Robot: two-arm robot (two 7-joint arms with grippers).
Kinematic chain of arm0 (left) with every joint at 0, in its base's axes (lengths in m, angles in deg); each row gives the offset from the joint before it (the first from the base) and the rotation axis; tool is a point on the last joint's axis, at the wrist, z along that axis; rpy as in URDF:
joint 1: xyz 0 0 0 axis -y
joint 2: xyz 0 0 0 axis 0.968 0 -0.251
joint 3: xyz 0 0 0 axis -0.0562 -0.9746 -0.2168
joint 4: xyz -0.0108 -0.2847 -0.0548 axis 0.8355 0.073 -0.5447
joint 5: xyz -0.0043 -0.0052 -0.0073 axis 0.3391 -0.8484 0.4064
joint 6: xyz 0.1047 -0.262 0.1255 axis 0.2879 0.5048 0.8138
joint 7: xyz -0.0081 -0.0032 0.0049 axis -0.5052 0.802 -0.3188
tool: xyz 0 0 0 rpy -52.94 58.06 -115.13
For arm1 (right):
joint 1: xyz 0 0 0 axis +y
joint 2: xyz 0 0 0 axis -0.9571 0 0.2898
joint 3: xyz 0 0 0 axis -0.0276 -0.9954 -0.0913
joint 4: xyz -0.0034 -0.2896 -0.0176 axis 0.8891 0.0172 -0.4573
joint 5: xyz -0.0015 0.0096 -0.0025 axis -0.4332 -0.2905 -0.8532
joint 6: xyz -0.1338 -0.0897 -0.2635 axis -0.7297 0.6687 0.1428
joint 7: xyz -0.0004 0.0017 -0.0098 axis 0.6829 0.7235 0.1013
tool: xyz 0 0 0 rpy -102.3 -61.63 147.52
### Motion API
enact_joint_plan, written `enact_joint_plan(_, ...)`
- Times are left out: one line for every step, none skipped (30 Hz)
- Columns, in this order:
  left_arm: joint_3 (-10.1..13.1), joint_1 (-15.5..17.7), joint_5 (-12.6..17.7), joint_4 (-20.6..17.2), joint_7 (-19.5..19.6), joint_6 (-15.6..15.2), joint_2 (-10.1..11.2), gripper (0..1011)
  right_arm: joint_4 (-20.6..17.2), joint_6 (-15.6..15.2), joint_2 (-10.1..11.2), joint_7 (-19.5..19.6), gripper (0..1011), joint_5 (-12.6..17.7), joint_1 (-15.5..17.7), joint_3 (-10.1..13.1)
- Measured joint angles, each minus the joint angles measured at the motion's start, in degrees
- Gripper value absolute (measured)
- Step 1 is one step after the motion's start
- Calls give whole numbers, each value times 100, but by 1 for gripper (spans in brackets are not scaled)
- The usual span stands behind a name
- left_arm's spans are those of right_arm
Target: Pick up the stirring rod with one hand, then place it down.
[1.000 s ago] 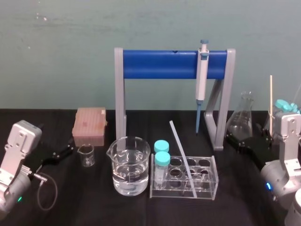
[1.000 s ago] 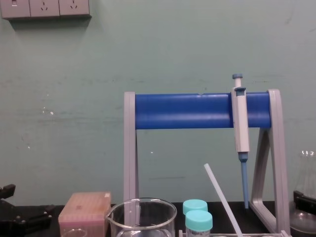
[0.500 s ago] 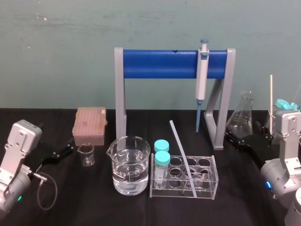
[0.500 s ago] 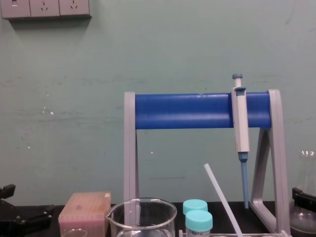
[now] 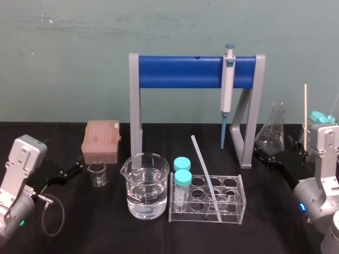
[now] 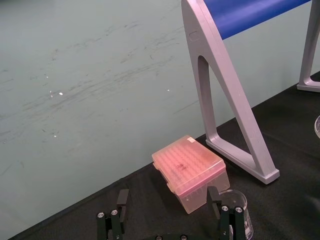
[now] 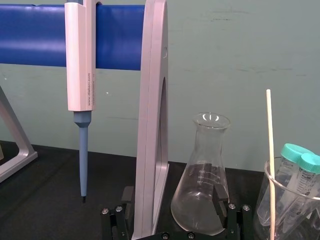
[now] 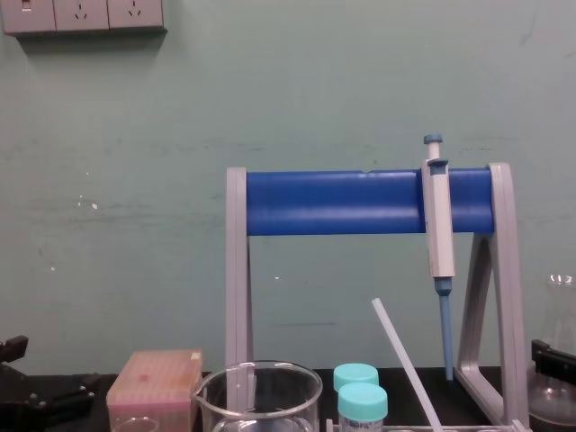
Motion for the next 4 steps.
enact_joint_plan(0,0,0,0,0,0,0,1000,0,0,0,-1,1000,1,0,0)
enact_joint_plan(0,0,0,0,0,0,0,1000,-1,1,1,-2,1000,2,0,0)
enact_joint_plan(0,0,0,0,0,0,0,1000,-1,1,1,-2,1000,2,0,0)
enact_joint_plan(0,0,0,0,0,0,0,1000,-2,2,2,-4,1000,4,-1,0)
